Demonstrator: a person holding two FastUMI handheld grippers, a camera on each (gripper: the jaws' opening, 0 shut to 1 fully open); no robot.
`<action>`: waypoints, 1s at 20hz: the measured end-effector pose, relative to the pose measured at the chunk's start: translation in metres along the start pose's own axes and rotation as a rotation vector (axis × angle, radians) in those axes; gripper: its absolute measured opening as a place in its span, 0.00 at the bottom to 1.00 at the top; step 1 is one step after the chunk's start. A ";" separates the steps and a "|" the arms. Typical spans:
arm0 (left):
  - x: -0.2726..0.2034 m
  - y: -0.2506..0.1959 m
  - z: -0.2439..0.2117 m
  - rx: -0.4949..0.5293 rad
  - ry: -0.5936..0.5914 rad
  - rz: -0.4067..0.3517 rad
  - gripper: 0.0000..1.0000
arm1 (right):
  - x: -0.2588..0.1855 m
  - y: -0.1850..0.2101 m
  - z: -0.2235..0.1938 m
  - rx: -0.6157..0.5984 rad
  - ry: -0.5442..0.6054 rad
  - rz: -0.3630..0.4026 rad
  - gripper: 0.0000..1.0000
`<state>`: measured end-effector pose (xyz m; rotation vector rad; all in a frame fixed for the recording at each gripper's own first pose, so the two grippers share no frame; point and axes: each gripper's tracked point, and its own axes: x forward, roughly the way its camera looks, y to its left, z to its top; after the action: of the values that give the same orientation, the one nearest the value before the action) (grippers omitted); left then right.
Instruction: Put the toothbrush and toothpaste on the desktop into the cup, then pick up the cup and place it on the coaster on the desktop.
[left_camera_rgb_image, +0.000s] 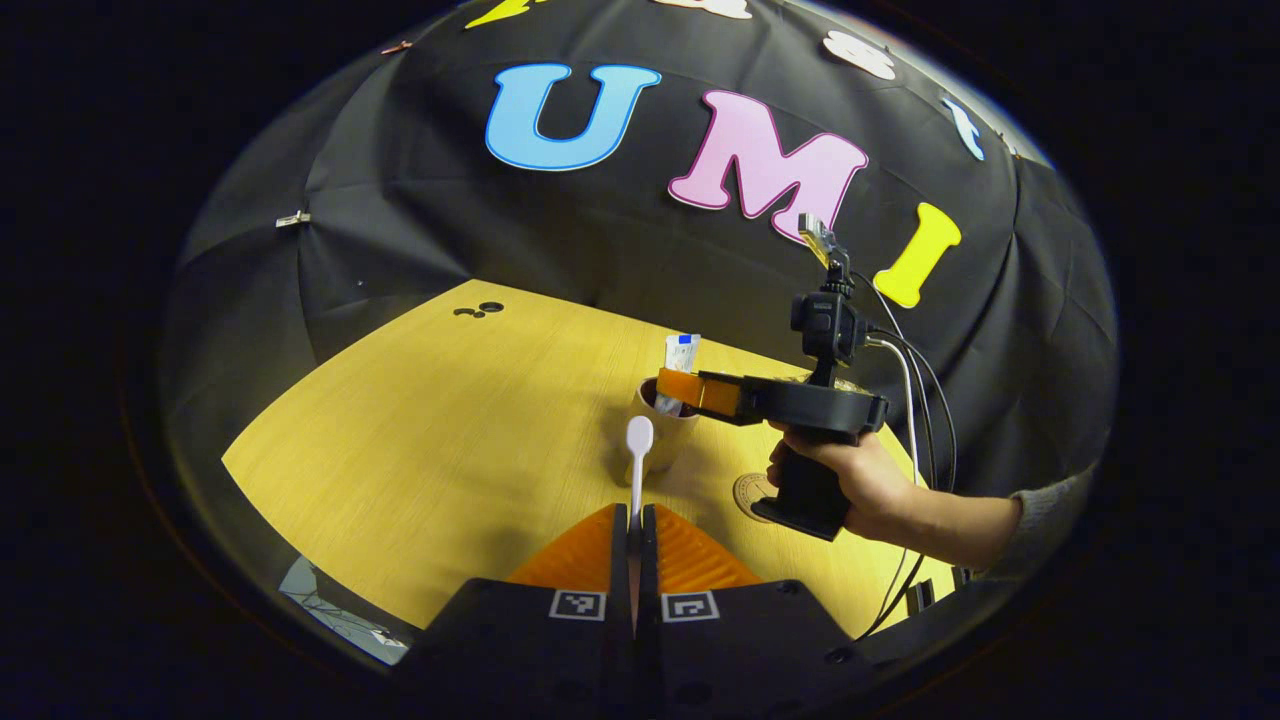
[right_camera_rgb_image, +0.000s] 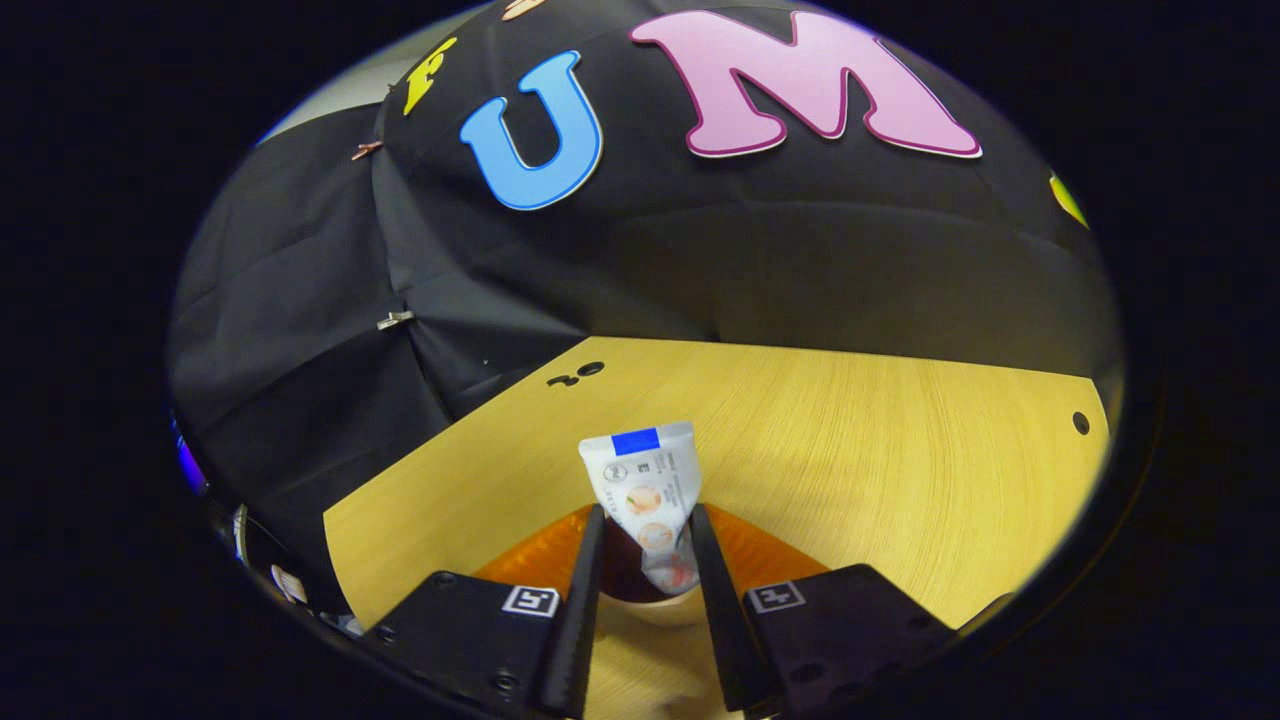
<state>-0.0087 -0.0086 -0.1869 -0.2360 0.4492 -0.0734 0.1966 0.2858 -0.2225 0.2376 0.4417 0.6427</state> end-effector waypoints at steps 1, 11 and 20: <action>0.001 -0.001 0.003 -0.005 -0.005 -0.002 0.06 | -0.002 0.002 0.004 -0.001 -0.009 0.005 0.48; 0.051 -0.028 0.104 0.008 -0.238 -0.104 0.06 | -0.078 -0.012 0.050 0.111 -0.096 0.031 0.71; 0.139 -0.033 0.180 -0.096 -0.441 -0.166 0.06 | -0.187 -0.038 -0.012 0.182 0.006 -0.018 0.71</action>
<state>0.1940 -0.0199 -0.0802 -0.3730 -0.0068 -0.1582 0.0779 0.1407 -0.1860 0.4040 0.5087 0.5860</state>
